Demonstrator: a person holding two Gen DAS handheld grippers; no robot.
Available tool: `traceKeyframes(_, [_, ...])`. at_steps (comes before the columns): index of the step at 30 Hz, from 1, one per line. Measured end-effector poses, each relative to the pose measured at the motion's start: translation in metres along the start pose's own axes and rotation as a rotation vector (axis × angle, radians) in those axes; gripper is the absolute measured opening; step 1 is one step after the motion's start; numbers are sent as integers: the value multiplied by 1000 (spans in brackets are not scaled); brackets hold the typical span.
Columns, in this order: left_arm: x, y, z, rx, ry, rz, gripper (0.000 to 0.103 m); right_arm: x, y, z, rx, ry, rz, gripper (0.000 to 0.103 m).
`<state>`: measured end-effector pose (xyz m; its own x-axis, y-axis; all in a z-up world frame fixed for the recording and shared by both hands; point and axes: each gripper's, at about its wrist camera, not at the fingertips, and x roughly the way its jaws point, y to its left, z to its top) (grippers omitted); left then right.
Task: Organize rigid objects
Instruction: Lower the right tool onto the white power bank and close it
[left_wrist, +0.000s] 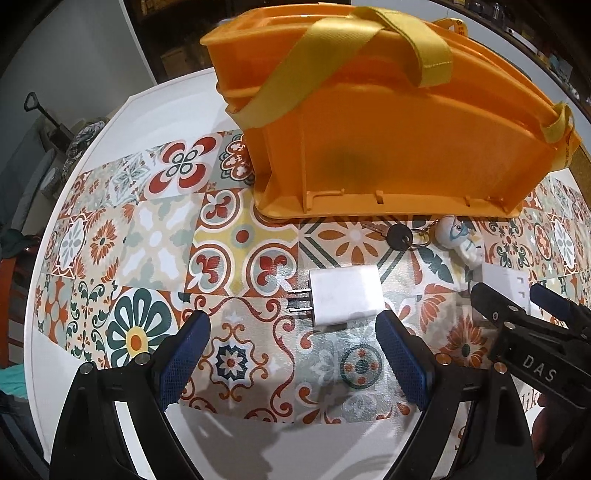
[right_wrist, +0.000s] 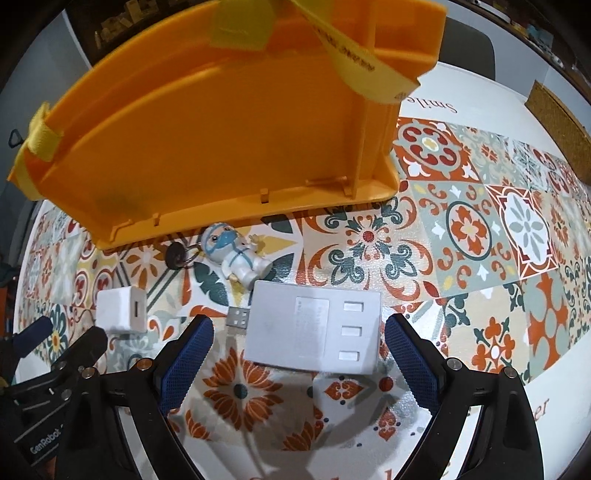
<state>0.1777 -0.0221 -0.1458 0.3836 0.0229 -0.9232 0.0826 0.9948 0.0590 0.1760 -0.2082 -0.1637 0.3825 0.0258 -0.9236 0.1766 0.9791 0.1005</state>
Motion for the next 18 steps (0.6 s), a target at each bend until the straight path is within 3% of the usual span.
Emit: traceKeyframes(18, [10, 2, -4, -31, -12, -44, 92, 30, 18, -4, -10, 4, -40, 92])
